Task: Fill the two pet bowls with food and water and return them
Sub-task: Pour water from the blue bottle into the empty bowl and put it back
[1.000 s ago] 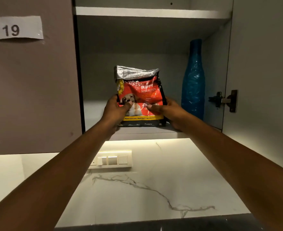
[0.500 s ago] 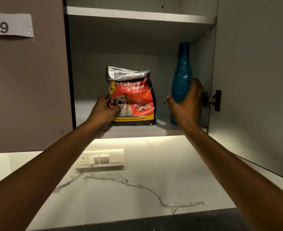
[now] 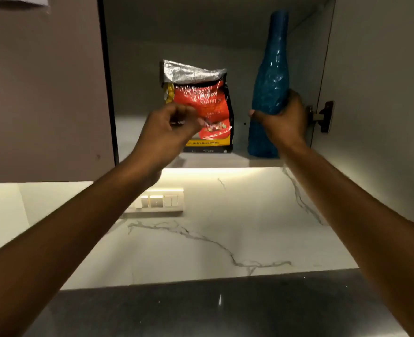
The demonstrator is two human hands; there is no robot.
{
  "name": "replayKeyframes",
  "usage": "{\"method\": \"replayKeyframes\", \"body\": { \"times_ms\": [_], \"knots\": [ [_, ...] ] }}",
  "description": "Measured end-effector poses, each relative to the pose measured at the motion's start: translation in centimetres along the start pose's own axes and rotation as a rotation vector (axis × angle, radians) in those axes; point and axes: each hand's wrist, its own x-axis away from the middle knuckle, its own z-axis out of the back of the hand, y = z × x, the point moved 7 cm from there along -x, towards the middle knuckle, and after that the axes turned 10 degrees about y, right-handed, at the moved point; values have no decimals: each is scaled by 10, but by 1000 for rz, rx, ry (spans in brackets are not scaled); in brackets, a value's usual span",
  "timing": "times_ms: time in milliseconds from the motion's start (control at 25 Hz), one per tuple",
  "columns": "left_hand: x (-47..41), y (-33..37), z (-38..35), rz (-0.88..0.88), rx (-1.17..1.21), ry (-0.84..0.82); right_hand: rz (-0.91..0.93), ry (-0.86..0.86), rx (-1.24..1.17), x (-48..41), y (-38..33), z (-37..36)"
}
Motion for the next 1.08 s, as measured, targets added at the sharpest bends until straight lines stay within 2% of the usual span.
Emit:
{"method": "replayKeyframes", "body": {
  "times_ms": [200,280,400,520,640,720,840,960,1080],
  "knots": [
    [42,15,-29,-5,46,-193,82,-93,-147,64,-44,40],
    [68,10,-36,-5,93,-258,101,-161,-177,102,-38,55],
    [117,-14,-39,29,198,-346,-9,-366,-136,168,-10,75],
    [187,-75,-37,240,251,-346,-54,-495,-132,251,35,104],
    [286,-143,-34,508,293,-362,-161,-717,-21,346,83,133],
    [352,-178,-33,677,316,-308,-209,-853,70,395,109,151],
    [441,-215,-44,963,356,-162,-297,-1042,219,448,146,181],
    [501,-240,-58,1199,421,-40,-275,-1178,475,480,176,212],
    [533,-256,-70,1346,463,-35,-302,-1264,652,494,192,230]
  ]
}}
